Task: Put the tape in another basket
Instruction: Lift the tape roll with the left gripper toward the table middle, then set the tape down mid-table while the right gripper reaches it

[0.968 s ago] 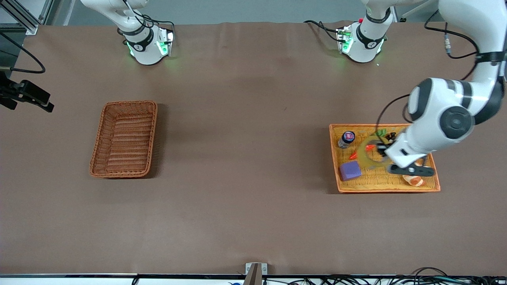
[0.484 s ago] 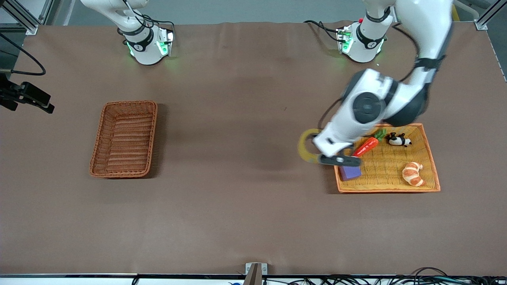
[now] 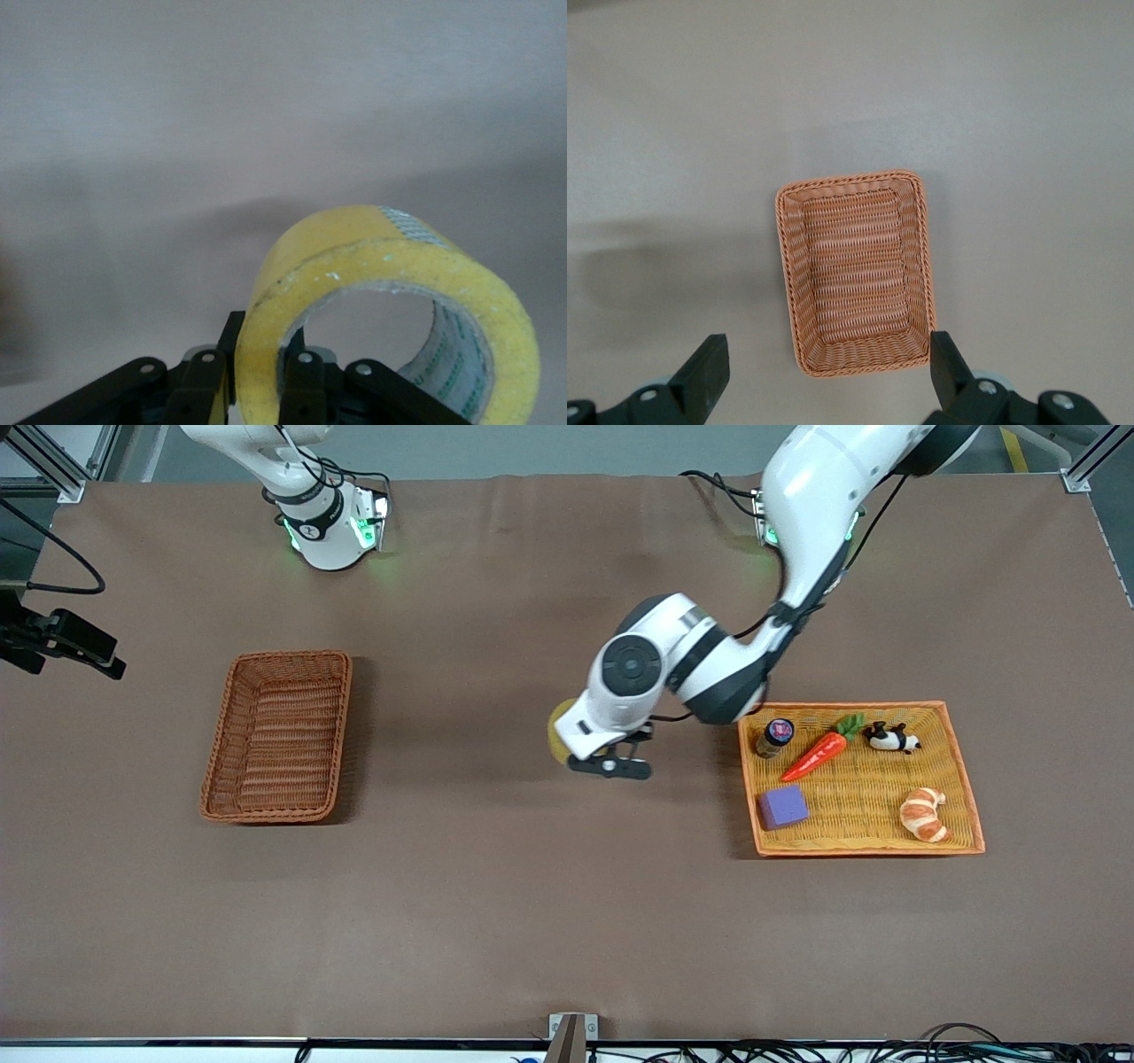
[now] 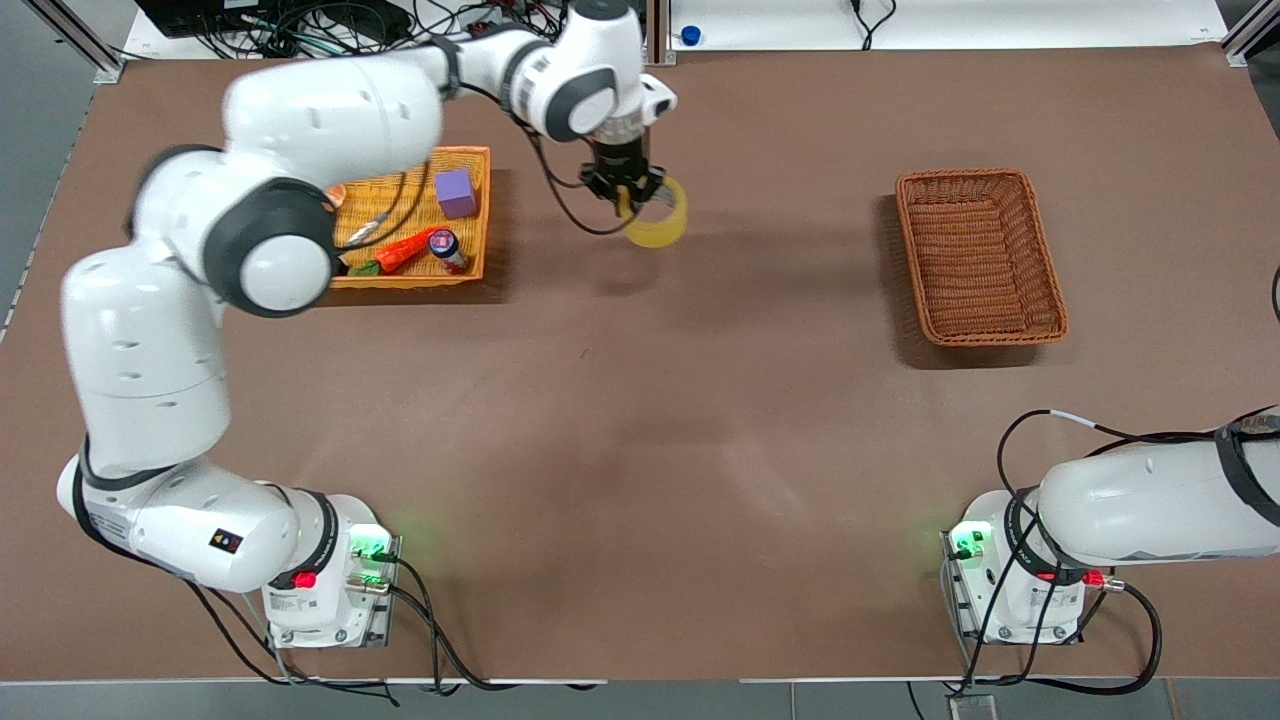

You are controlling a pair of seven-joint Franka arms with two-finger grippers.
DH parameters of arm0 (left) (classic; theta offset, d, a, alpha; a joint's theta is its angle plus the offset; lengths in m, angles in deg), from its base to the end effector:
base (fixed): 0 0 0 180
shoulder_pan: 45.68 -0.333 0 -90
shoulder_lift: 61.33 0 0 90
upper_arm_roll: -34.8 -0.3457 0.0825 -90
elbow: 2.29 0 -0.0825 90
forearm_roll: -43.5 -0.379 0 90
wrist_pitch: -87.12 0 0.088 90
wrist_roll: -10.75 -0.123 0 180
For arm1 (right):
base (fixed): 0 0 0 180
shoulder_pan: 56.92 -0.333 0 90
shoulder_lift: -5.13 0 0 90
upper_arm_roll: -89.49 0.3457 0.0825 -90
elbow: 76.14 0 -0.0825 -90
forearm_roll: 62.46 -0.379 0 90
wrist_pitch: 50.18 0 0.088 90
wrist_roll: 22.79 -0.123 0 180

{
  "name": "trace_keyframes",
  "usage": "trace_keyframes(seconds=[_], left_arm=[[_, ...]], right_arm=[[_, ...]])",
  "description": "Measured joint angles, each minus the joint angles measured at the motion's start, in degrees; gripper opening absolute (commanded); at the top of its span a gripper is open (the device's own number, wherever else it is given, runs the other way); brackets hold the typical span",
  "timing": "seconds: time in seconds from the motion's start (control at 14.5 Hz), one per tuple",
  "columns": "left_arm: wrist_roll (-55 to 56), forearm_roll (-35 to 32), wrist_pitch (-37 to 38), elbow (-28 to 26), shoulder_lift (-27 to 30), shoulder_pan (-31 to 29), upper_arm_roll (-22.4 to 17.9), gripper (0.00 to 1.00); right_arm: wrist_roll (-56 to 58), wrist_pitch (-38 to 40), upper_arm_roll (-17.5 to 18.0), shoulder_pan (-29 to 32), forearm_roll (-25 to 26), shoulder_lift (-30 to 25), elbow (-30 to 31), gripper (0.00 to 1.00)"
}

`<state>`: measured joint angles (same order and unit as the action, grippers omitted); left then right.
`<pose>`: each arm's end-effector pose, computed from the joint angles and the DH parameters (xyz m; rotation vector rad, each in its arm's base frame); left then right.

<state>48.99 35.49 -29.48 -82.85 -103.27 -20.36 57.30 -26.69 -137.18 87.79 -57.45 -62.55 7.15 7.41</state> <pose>0.5418 -0.4945 0.2974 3.0589 -0.2264 -0.1987 0.5571 -0.0108 0.6663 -3.1372 0.1387 -0.0392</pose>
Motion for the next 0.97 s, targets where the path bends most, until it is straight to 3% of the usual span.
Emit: trace_keyframes(seconds=[0.35,0.69,0.76,0.83,0.9,0.97], left_arm=[[0.0,0.0,-0.1,11.2,-10.0,6.7,-0.8,0.05],[0.0,0.0,-4.8,14.4,-14.6,12.7,-6.3,0.14],[0.0,0.0,-5.9,15.0,-15.6,12.8,-6.5,0.20],[-0.1,0.0,-6.3,15.9,-16.4,12.8,-6.6,0.34],[-0.4,0.0,-6.5,16.6,-17.0,12.8,-6.6,0.58],[-1.1,0.0,-6.7,17.2,-17.3,12.9,-6.6,0.90]], right_arm=[[0.0,0.0,0.3,0.0,-2.1,0.3,0.3,1.00],[0.0,-3.5,1.4,-0.5,-3.5,3.5,0.4,1.00],[0.0,-4.4,1.5,-0.6,-3.8,4.3,0.4,1.00],[0.0,-5.4,1.8,-0.6,-4.1,5.1,0.4,1.00],[0.0,-6.6,2.4,-0.6,-4.2,5.9,0.4,1.00],[0.0,-7.8,3.2,-0.7,-4.3,6.8,0.4,1.00]])
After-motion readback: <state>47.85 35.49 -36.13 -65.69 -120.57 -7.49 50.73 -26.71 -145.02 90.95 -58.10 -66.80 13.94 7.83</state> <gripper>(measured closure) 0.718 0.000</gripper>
